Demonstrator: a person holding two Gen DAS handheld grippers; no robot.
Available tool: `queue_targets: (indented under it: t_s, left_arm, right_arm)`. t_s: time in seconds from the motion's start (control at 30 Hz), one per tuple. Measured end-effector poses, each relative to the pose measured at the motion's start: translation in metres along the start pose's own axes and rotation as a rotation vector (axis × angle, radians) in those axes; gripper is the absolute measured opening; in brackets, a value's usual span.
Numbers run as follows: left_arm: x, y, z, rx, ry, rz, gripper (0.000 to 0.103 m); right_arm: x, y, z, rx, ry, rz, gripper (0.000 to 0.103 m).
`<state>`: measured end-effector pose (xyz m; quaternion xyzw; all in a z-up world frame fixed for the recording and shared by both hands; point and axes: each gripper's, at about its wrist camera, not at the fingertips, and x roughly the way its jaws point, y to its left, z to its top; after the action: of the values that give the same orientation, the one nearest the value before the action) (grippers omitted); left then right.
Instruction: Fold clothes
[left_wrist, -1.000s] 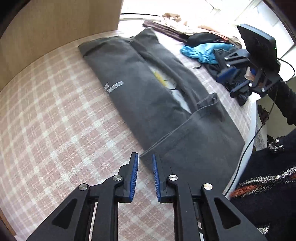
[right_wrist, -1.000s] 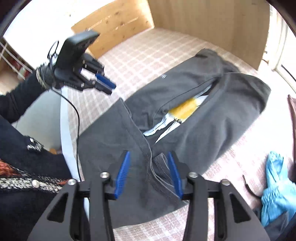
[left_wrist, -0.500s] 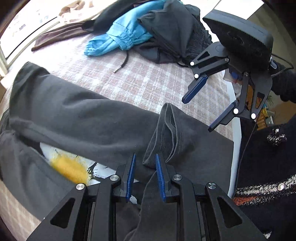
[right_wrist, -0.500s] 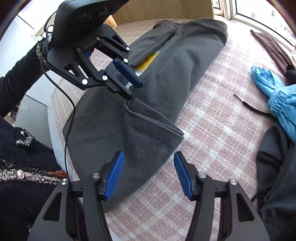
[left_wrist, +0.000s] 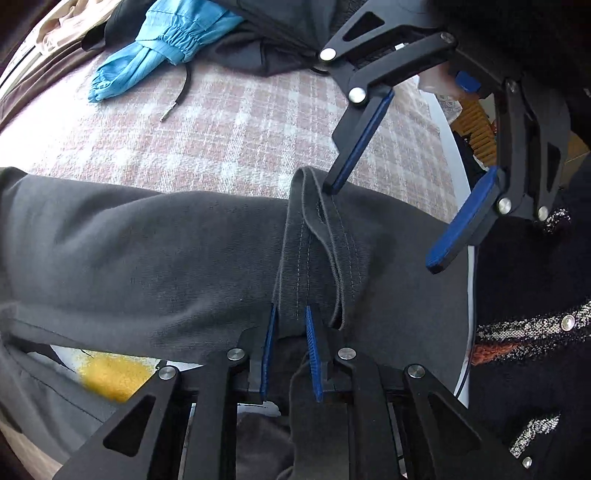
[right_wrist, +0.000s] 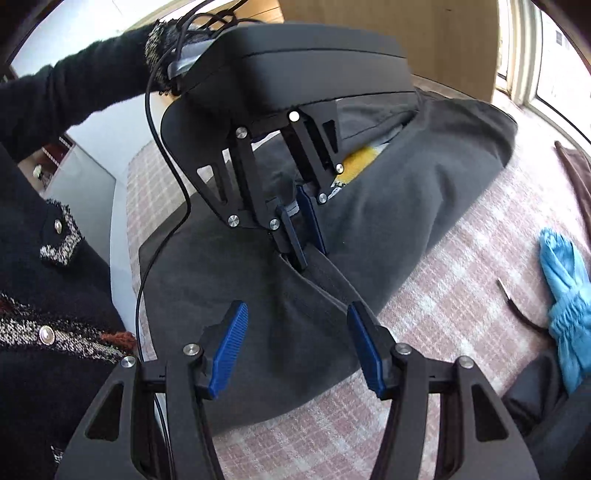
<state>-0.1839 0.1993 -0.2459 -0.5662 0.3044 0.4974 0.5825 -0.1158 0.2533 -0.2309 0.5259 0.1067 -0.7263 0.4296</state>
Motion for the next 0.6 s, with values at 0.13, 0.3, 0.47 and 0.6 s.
queue_targets:
  t_s: [0.13, 0.3, 0.47, 0.6]
  left_arm:
    - [-0.001, -0.001, 0.001, -0.006, -0.010, -0.025, 0.013]
    - [-0.003, 0.001, 0.000, -0.012, -0.018, -0.048, 0.012]
    - [-0.002, 0.008, 0.000, -0.034, -0.022, -0.062, 0.009]
    - [0.000, 0.008, 0.001, -0.025, -0.017, -0.067, 0.008]
  right_arm:
    - [0.018, -0.010, 0.013, -0.093, 0.094, 0.043, 0.055]
    - [0.024, -0.018, 0.033, -0.161, 0.128, 0.085, 0.055]
    - [0.026, -0.023, 0.046, -0.182, 0.139, 0.118, 0.037]
    - [0.025, -0.026, 0.049, -0.176, 0.142, 0.128, 0.034]
